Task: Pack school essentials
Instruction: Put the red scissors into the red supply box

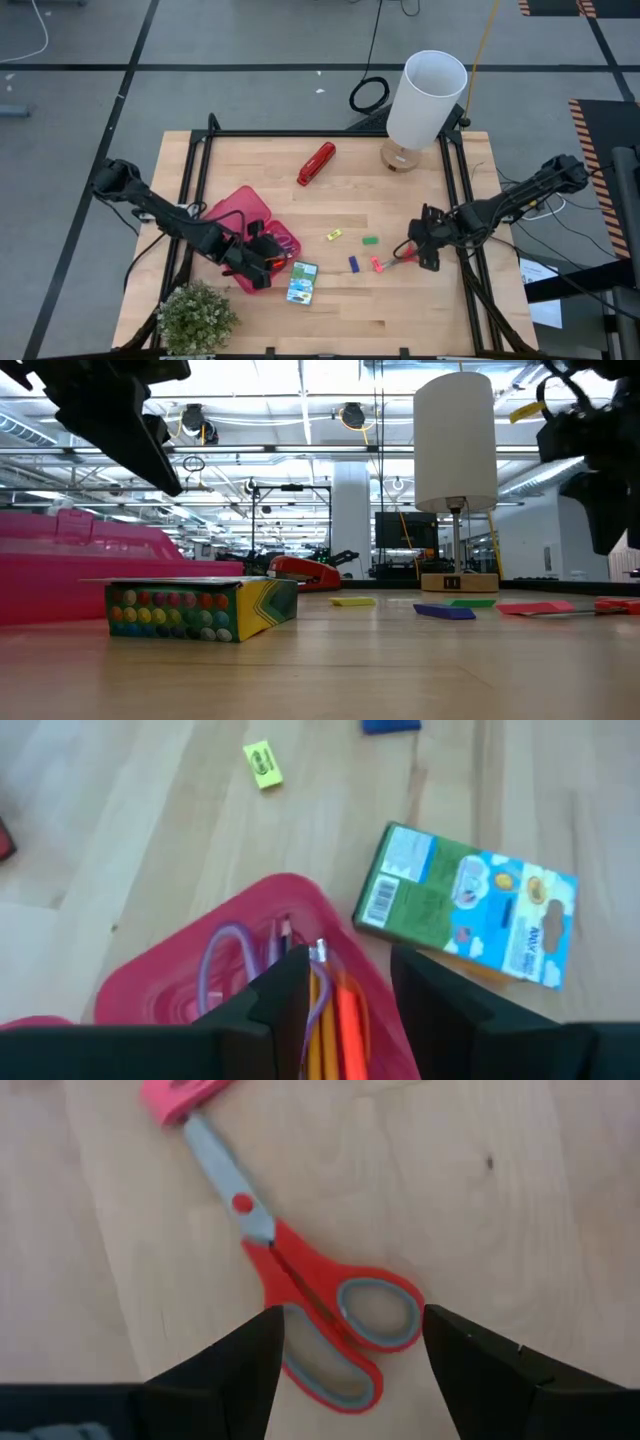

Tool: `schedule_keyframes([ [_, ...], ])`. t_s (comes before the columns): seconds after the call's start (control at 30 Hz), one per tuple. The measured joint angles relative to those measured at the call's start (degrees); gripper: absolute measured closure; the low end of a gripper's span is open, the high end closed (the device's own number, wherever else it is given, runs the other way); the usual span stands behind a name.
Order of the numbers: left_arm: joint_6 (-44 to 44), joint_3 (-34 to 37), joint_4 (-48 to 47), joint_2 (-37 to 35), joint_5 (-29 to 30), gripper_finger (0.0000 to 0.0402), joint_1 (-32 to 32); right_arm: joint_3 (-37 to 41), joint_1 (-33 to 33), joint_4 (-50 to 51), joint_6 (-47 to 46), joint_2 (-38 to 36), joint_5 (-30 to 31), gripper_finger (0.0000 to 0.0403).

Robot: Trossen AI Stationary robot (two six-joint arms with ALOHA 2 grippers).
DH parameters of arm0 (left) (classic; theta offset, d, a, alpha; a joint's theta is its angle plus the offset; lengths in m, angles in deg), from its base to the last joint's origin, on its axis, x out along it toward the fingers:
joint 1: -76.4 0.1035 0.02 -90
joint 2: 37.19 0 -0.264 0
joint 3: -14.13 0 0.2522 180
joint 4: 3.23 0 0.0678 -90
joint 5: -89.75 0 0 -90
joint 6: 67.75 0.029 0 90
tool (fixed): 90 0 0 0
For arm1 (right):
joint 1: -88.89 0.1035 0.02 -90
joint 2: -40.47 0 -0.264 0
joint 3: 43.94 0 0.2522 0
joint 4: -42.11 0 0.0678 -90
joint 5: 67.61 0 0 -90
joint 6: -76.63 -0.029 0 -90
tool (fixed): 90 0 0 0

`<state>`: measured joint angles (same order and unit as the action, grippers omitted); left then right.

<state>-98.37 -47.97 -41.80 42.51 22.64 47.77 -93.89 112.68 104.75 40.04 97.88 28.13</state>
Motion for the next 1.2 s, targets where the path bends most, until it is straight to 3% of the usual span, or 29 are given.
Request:
schedule_keyframes([
  [0.3,-1.0,0.0,2.6,0.0,0.2,0.0256,-2.4,-0.1,1.0,0.6,11.6,4.4,-1.4,0.0172],
  [0.67,3.3,0.0,9.1,0.0,0.2,0.0256,-3.7,-0.1,1.0,-0.8,14.0,15.3,-1.6,0.0182],
  [0.97,3.4,0.0,9.4,0.0,0.2,0.0256,-3.7,-0.2,1.0,-4.5,17.3,20.4,-3.3,0.0248],
  [1.2,4.0,0.0,9.4,0.0,0.2,0.0256,-3.7,-0.2,1.0,-4.8,16.3,21.5,-6.1,0.0329],
])
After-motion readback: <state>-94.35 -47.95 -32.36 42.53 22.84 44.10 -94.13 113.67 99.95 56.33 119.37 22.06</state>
